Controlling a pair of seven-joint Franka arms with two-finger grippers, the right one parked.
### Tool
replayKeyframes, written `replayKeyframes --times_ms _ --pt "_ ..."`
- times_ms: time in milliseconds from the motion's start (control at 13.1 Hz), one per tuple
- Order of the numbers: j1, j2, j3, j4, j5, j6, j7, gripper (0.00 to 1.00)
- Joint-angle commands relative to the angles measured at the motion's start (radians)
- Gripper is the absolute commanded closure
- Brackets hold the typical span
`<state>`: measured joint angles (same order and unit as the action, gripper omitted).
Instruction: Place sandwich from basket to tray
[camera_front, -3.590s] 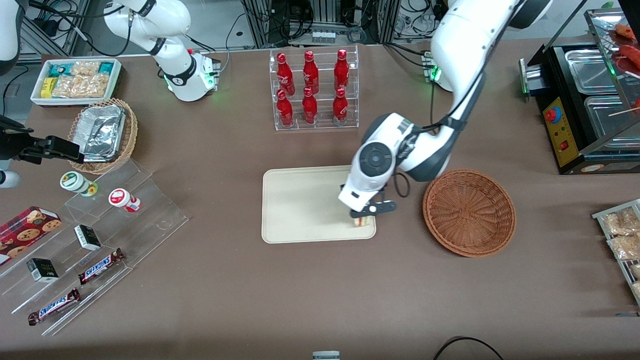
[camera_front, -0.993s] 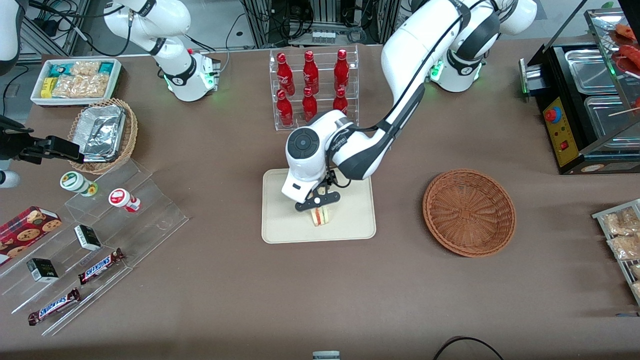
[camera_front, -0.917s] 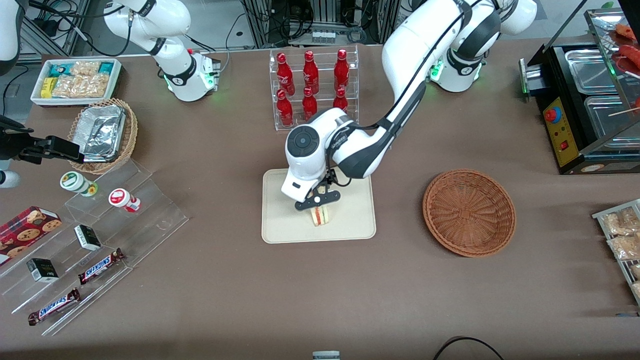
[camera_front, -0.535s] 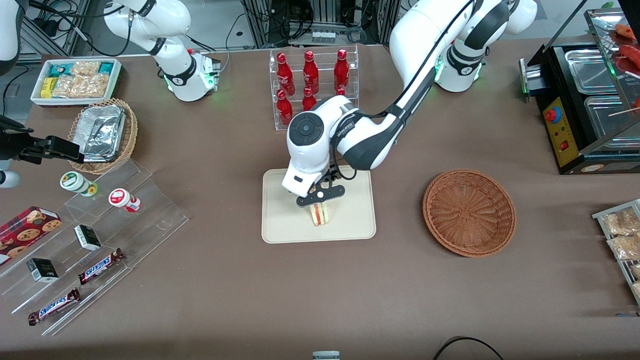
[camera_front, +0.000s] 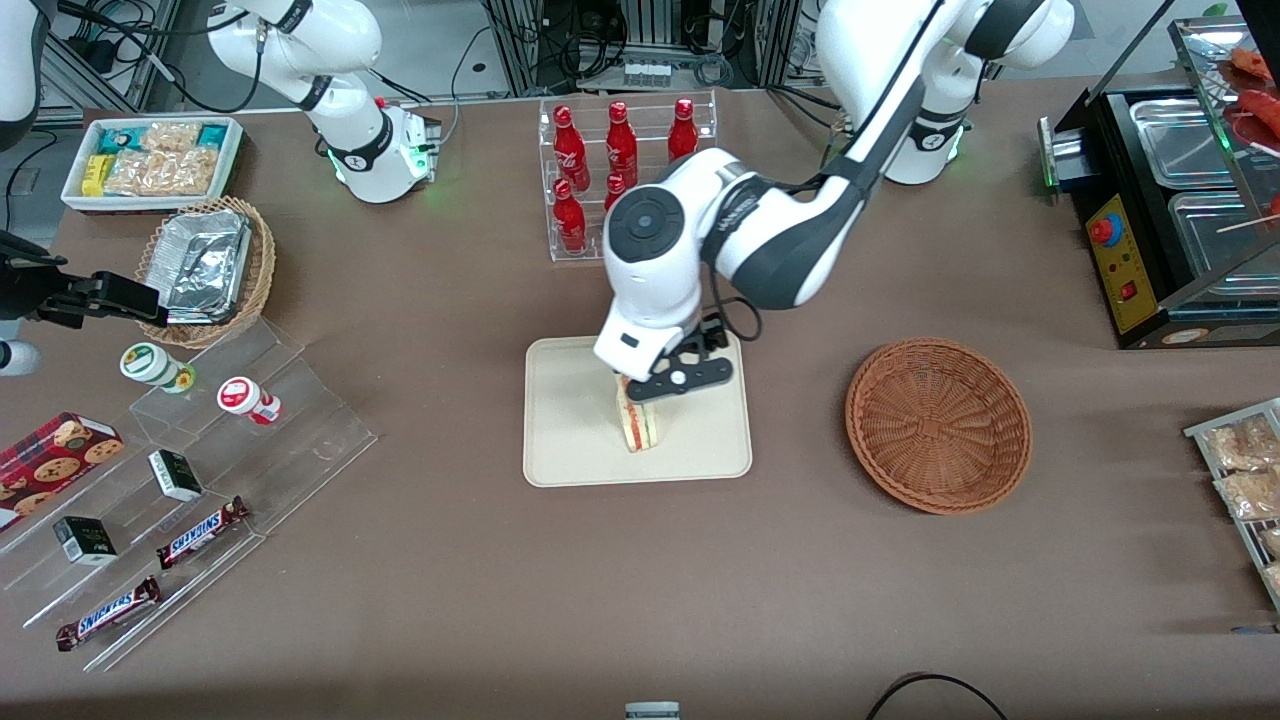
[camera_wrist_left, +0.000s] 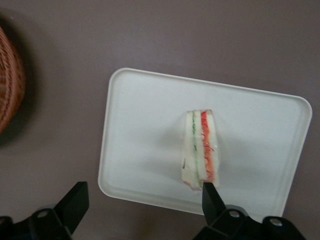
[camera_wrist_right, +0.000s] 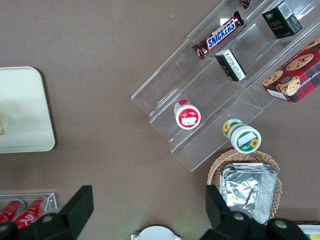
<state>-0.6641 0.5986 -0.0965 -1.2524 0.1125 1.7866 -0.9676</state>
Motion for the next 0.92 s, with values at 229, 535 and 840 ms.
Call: replayKeyframes --times_ms 229,535,840 --pt "-0.002 -0.114 0.141 -0.122 -0.108 0.0 0.235 0.0" --pt "-0.002 -0.172 0.239 -0.157 -0.168 -0.048 0.425 0.0" --pt "-0.002 -0.223 0.36 -0.157 -0.221 -0.156 0.614 0.0"
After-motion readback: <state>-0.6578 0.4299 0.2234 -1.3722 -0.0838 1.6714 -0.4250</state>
